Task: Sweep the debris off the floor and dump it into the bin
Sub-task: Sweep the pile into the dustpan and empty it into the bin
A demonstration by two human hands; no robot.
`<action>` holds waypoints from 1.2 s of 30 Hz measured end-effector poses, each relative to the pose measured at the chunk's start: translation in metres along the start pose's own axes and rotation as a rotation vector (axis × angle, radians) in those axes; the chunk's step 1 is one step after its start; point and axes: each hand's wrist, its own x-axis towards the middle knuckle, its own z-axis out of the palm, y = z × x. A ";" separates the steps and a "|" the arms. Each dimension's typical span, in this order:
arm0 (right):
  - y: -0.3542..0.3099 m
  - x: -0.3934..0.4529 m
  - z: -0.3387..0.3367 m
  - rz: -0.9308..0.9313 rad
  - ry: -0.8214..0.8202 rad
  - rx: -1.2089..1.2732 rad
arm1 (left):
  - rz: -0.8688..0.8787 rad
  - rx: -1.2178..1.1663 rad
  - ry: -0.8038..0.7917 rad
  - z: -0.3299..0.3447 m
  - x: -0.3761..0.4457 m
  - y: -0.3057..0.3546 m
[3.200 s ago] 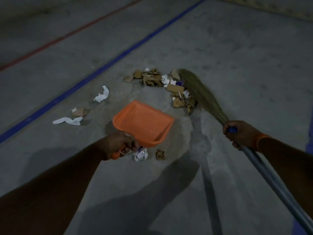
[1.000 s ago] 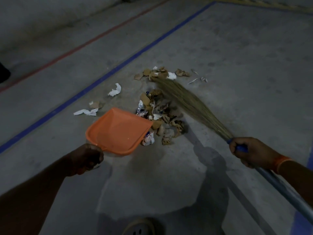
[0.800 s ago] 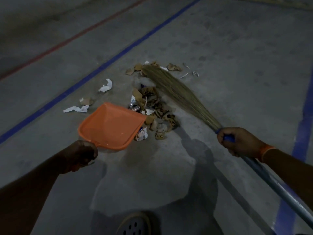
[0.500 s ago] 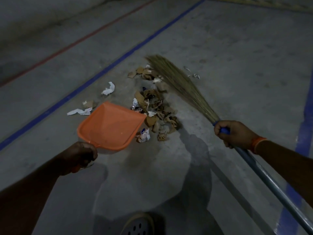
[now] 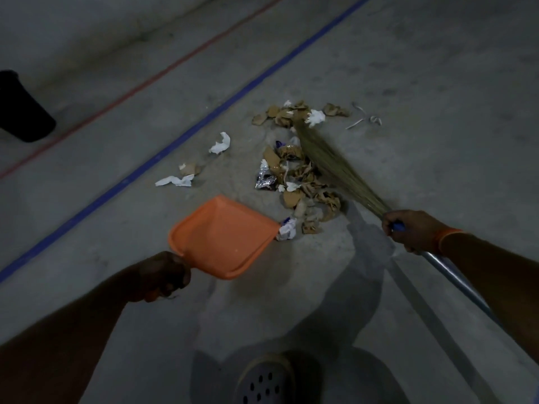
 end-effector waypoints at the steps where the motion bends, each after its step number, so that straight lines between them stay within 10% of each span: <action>1: -0.001 -0.001 -0.002 -0.015 -0.027 -0.027 | -0.002 0.001 -0.003 0.000 0.003 0.001; 36: -0.023 0.015 -0.022 -0.214 0.017 -0.035 | 0.075 0.015 0.003 -0.019 -0.015 -0.010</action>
